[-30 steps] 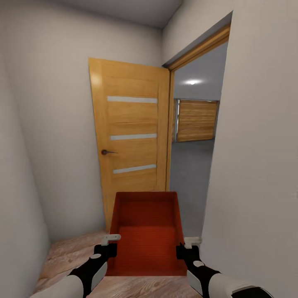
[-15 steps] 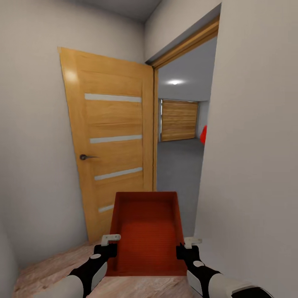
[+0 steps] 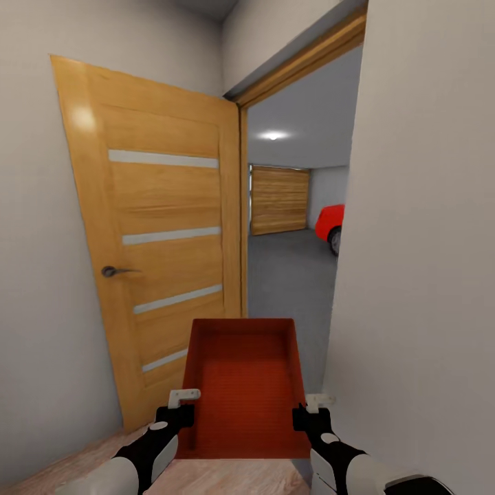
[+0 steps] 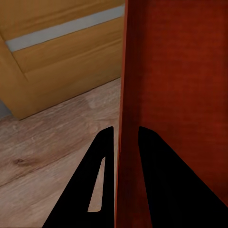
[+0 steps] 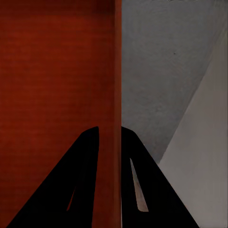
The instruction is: Move the two storage containers from the living room to the garage. In the garage, place one container on the floor and stack the other container on top of it (either order is fine).
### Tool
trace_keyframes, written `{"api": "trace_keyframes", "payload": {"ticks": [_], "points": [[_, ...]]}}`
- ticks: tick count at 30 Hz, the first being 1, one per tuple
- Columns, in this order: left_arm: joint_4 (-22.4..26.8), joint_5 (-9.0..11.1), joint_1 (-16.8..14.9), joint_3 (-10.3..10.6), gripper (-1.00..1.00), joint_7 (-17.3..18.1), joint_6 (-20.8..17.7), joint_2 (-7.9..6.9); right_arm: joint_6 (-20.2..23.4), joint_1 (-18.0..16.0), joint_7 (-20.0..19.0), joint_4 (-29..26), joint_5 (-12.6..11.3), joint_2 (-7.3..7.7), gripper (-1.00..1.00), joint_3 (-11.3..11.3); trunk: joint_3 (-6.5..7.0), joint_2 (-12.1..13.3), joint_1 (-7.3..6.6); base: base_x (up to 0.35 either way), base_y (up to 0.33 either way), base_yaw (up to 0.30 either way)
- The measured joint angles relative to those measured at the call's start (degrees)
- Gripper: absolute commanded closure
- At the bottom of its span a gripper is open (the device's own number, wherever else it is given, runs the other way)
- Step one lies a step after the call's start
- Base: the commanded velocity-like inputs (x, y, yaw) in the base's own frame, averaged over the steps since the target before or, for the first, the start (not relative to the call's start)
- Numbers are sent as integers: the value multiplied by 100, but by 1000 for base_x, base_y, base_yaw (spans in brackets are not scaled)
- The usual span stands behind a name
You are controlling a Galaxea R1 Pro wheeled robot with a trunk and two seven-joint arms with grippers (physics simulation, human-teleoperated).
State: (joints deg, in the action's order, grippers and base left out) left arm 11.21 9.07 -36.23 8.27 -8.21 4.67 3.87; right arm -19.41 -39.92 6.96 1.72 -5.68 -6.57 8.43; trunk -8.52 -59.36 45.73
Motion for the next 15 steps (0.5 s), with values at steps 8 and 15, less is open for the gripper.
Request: {"api": "trace_keyframes", "payload": {"ticks": [8, 15], "points": [[9, -3, 1, -2, 100, 0, 0, -1, -2, -1, 0, -5, 6, 0, 100, -4, 0, 0, 0, 300, 115, -2], [-1, 1, -3, 2, 100, 1, 0, 0, -1, 0, 1, -2, 1, 0, 100, -2, 0, 0, 0, 300, 120, -96]]}}
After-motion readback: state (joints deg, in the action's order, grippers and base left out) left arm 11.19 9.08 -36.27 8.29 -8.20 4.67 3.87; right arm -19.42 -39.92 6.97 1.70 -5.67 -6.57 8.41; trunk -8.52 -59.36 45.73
